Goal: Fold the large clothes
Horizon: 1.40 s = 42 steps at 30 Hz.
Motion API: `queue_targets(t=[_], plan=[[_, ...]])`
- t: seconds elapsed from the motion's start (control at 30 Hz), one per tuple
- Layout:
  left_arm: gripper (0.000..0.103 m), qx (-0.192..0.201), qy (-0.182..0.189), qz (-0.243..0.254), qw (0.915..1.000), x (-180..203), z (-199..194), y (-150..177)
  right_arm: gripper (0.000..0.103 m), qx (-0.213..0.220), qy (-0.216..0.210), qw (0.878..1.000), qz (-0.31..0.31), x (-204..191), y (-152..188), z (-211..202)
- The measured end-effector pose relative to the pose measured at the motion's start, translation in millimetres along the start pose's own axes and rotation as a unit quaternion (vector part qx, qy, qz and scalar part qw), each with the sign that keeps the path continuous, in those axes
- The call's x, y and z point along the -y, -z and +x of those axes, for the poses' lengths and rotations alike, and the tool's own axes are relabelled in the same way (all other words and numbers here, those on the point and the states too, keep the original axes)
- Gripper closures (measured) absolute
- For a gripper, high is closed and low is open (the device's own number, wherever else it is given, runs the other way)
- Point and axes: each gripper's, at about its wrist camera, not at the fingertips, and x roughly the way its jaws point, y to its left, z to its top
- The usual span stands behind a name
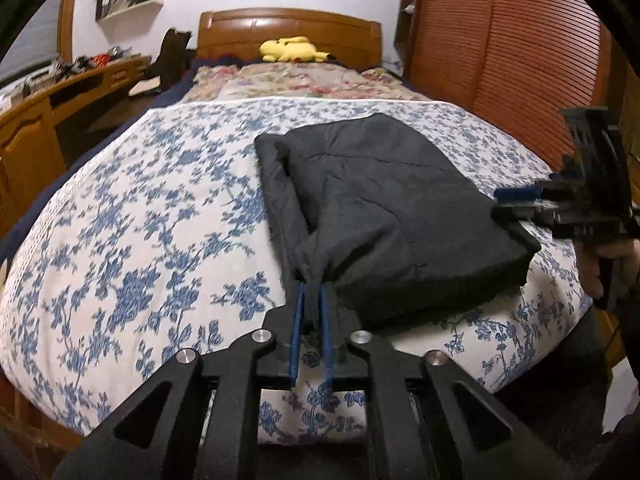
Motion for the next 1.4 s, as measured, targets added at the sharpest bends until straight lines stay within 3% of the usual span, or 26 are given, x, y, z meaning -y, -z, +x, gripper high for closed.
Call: queue_targets(t=[0.2,0.37,0.53,0.77,1.13,1.4], plan=[[0.069,-0.009,-0.016,-0.008,0.9998,-1.2,-10.7,4.2,0.040,-0.004,0.039,0.999,-0.004,43.0,-32.8,36.5],[0.067,-0.017,-0.026,-0.002,0.9995,2.8,-13.3,11.1,0.040,-0.023,0.060,0.998,0.012,73.3,-57.9,88.7],[0.065,-0.025,-0.020,-0.005,0.9995,2.6,-7.0,13.3,0.035,-0.037,0.053,0.997,0.041,94.4,-75.2,125.8],[0.061,-0.047,-0.006,-0.005,0.9988,7.6,17.3,16.7,0.016,-0.064,0.039,0.995,0.068,101.4,-79.3,146.6],[0.058,-0.056,0.009,-0.024,0.9981,7.0,31.9,13.8,0.010,-0.050,0.016,0.995,0.086,119.0,-78.7,150.2],[0.058,-0.057,0.014,-0.035,0.9976,10.9,37.9,16.5,0.010,-0.062,-0.028,0.991,0.117,139.3,-88.9,173.5]])
